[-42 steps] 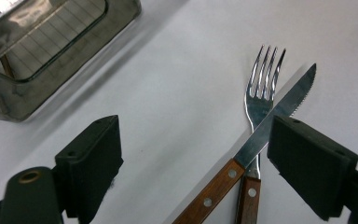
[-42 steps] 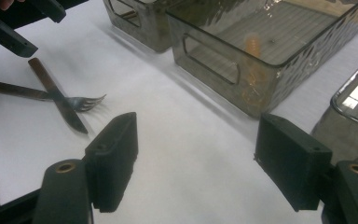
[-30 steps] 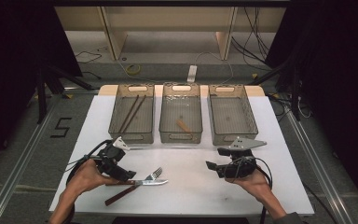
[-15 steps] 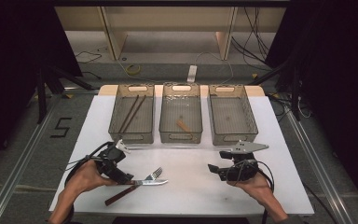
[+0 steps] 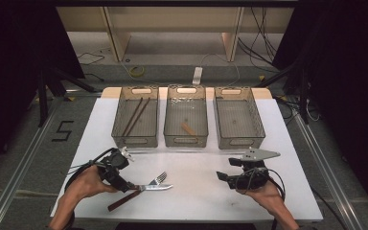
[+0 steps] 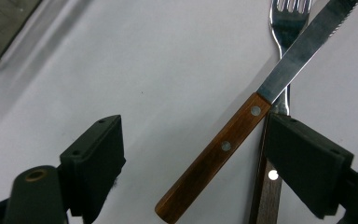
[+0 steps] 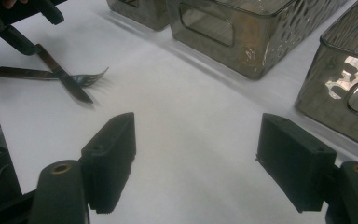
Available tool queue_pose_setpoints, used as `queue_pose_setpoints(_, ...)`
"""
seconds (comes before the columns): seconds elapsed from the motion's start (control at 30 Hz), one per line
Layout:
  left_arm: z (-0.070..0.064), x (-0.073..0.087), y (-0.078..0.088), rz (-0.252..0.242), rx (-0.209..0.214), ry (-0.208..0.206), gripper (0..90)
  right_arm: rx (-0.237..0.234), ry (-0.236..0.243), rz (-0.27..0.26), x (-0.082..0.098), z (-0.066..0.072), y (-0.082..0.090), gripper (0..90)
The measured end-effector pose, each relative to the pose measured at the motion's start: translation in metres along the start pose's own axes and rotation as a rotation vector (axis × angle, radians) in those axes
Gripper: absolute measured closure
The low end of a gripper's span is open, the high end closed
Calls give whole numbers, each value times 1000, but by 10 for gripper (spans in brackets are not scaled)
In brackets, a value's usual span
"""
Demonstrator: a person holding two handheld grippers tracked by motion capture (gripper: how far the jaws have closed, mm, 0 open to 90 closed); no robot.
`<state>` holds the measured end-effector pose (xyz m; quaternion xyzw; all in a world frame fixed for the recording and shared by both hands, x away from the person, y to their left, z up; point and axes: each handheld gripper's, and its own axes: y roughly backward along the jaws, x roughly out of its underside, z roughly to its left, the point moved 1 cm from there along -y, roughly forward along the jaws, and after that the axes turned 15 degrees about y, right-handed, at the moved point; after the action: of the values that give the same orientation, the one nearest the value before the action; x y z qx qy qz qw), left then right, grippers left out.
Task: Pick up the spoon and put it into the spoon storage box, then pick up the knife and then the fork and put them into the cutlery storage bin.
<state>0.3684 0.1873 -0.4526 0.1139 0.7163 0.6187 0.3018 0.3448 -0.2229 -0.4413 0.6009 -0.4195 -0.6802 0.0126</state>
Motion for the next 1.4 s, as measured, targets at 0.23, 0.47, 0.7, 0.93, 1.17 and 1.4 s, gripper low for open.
queue_pose_setpoints(0.23, 1, 3, -5, 36, -8, -8, 195, -1, 3, 8, 2, 3, 2, 281)
queue_pose_setpoints(0.47, 3, 4, -9, 52, -10, -13, 222, -13, 8, 15, 3, 3, -1, 281)
queue_pose_setpoints(0.7, 3, 7, -10, 26, 13, -65, 291, -19, 20, 22, 2, 6, -1, 281)
queue_pose_setpoints(0.93, 0, 9, -15, 74, 16, -81, 356, -22, 33, 35, 1, 8, -3, 281)
queue_pose_setpoints(1.17, 0, 10, -18, 93, -1, -122, 446, -27, 35, 36, 1, 8, -3, 282)
queue_pose_setpoints(1.4, -4, 11, -17, 98, 31, -173, 578, -31, 44, 43, 1, 9, -4, 285)
